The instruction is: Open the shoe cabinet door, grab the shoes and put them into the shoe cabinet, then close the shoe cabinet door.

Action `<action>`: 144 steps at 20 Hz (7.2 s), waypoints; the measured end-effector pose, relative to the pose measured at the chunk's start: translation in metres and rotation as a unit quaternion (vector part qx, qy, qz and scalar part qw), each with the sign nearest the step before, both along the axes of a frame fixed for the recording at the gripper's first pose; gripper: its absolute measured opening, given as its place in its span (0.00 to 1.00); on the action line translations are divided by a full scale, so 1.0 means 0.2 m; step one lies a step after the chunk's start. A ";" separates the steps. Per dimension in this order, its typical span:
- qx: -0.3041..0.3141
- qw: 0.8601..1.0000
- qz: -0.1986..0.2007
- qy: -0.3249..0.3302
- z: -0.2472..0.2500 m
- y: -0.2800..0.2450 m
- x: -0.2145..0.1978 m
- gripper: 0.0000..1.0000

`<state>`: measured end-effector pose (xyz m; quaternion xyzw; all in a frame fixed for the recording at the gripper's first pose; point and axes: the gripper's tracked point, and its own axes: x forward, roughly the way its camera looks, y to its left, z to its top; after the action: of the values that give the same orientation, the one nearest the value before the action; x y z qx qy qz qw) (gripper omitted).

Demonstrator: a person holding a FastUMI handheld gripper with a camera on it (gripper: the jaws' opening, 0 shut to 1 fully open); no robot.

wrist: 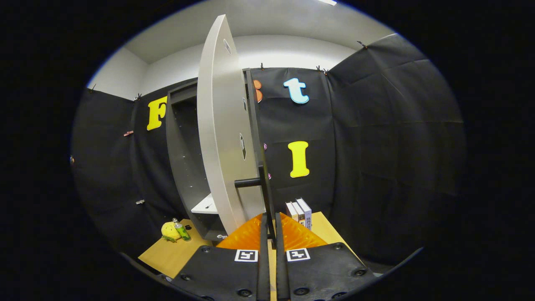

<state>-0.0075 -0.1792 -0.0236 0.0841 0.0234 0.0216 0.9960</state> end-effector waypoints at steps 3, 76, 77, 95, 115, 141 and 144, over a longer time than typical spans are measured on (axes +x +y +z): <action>-0.009 1.000 -0.015 -0.007 0.03 -0.02 -0.03 0.09; 0.005 0.983 0.025 0.182 -1.42 1.12 0.37 0.05; 0.003 0.985 0.024 0.172 -1.31 1.12 0.40 0.05; -0.054 0.993 0.016 0.104 -0.51 1.17 1.82 0.05; -0.200 0.961 0.019 0.192 -0.90 1.34 2.39 0.13; -0.081 0.996 -0.021 0.012 -0.06 1.17 1.15 0.98; -0.098 0.995 -0.035 0.001 -0.04 1.04 0.95 0.98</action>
<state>0.1821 0.0293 -0.0306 -0.0135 0.0235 -0.0161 0.9995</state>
